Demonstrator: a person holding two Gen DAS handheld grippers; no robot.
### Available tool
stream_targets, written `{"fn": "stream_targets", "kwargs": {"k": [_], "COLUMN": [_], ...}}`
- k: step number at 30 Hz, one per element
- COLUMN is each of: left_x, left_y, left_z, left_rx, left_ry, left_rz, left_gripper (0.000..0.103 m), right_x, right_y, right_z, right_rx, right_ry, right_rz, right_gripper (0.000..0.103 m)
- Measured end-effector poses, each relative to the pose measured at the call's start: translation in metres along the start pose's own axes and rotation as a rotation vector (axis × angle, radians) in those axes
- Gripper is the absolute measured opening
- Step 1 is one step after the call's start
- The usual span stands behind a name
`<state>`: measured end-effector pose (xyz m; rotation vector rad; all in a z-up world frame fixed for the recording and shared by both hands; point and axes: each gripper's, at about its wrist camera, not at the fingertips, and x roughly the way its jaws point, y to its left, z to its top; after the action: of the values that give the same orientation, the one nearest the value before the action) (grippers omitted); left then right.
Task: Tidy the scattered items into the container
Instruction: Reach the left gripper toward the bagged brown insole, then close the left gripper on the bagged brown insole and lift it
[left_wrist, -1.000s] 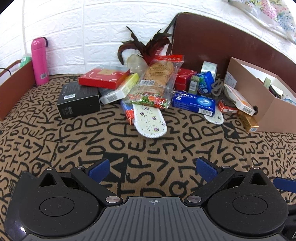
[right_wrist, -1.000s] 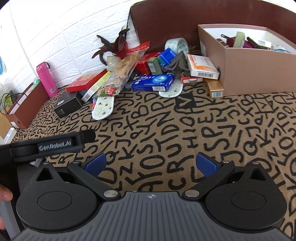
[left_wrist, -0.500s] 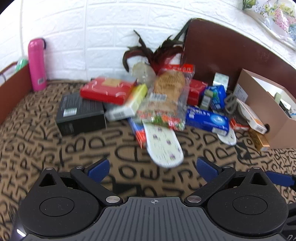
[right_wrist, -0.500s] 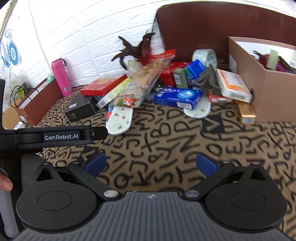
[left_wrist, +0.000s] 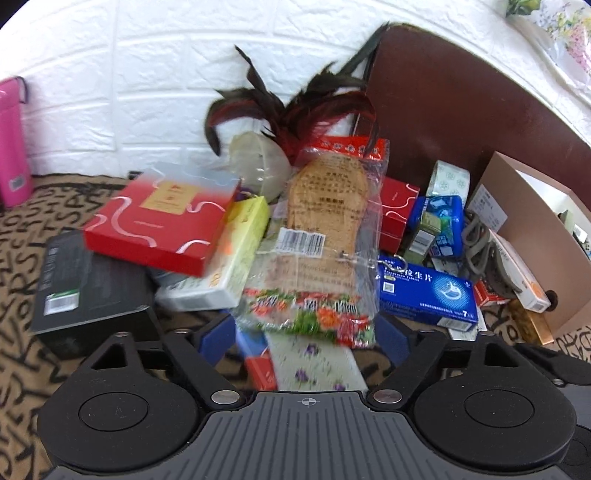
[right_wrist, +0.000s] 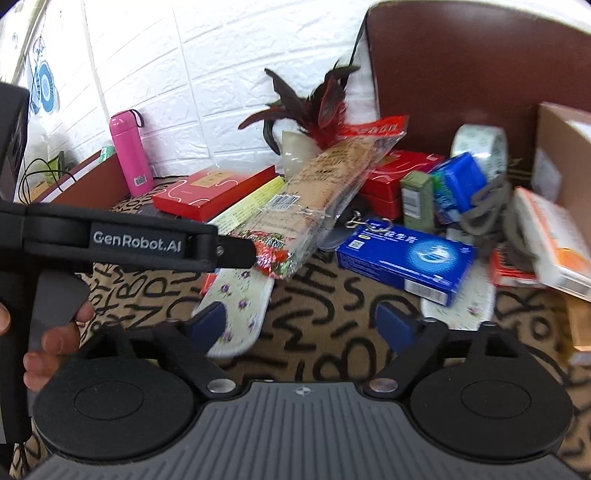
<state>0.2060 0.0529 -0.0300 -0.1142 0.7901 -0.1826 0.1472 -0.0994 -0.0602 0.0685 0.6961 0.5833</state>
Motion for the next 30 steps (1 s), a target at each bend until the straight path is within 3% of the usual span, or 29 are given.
{"fn": "stream_targets", "kwargs": {"k": [2, 6, 8, 9, 11, 15, 21, 30], "left_x": [0.013, 0.024, 0.025, 0.026, 0.024, 0.013, -0.023, -0.061], "left_y": [0.003, 0.006, 0.007, 0.008, 0.012, 0.006, -0.018, -0.081], "left_z": [0.005, 0.01, 0.013, 0.014, 0.014, 0.008, -0.024, -0.107], "left_rx": [0.002, 0.018, 0.017, 0.012, 0.003, 0.004, 0.038, 0.077], "left_ry": [0.03, 0.026, 0.024, 0.027, 0.034, 0.044, 0.068, 0.199], "left_rz": [-0.028, -0.029, -0.028, -0.025, -0.033, -0.037, -0.107, -0.264], "left_gripper": [0.074, 0.07, 0.044, 0.041, 0.034, 0.029, 0.022, 0.024], "right_x": [0.012, 0.03, 0.038, 0.042, 0.044, 0.028, -0.021, -0.127], "right_y": [-0.005, -0.009, -0.009, -0.01, -0.011, -0.006, 0.001, -0.011], "right_z": [0.006, 0.016, 0.019, 0.021, 0.021, 0.02, 0.003, -0.079], "right_rx": [0.027, 0.027, 0.024, 0.031, 0.036, 0.002, -0.057, -0.006], "right_ry": [-0.002, -0.011, -0.008, 0.002, 0.006, -0.005, -0.006, 0.063], "right_rz": [0.048, 0.105, 0.114, 0.12, 0.121, 0.112, 0.113, 0.06], "right_gripper": [0.08, 0.064, 0.05, 0.035, 0.025, 0.011, 0.006, 0.006]}}
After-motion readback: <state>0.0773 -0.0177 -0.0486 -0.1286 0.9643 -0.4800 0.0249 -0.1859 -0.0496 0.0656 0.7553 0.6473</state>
